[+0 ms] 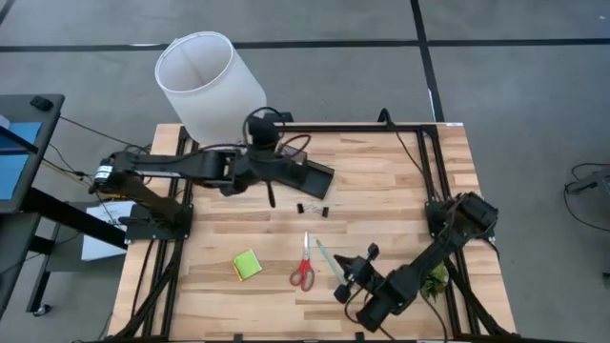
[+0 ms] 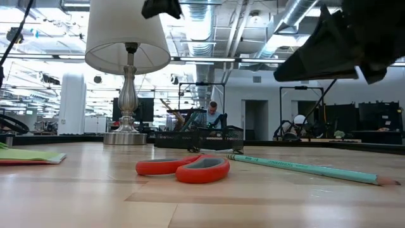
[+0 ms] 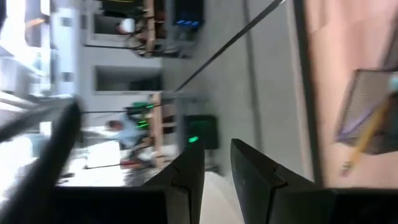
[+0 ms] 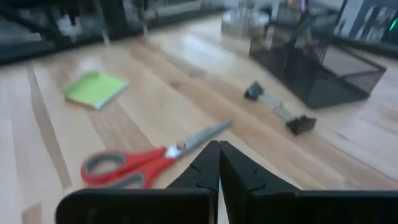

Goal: Pick and place office supplies into organizer
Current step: Put the light blue pencil into the black desk organizer

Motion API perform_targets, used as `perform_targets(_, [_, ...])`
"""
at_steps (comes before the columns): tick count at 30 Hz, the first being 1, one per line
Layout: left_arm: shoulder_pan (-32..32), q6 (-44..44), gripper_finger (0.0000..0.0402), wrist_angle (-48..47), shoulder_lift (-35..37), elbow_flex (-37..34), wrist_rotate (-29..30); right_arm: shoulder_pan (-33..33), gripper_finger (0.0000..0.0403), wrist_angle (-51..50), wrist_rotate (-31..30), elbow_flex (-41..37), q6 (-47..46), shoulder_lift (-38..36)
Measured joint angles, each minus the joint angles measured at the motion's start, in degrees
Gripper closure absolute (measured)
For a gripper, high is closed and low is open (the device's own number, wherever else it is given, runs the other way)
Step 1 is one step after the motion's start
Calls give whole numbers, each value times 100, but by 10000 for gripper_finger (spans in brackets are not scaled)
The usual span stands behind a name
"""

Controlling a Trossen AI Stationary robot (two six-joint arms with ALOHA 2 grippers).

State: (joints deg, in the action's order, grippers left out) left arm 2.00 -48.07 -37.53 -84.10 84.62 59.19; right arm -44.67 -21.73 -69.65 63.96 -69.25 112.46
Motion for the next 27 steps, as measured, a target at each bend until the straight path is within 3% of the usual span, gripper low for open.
perform_targets(3, [-4,674,331,-489,179,0,-560,-24,400,284,-816,4,196,410])
perform_targets(5, [-2,1073,331,-793,265,0,-874,36,400,458,-893,2,179,687])
perform_targets(11, [-2,1752,331,-1456,368,0,-1309,210,400,883,-367,2,-302,1163])
perform_targets(16, [-2,1936,331,-1770,368,0,-1399,202,400,845,-230,2,-205,1008])
perform_targets(21, [-4,2005,331,-1787,368,0,-1538,253,400,981,678,2,153,892])
perform_targets(27, [-4,2032,331,-1866,366,0,-1540,400,400,1072,996,2,72,956])
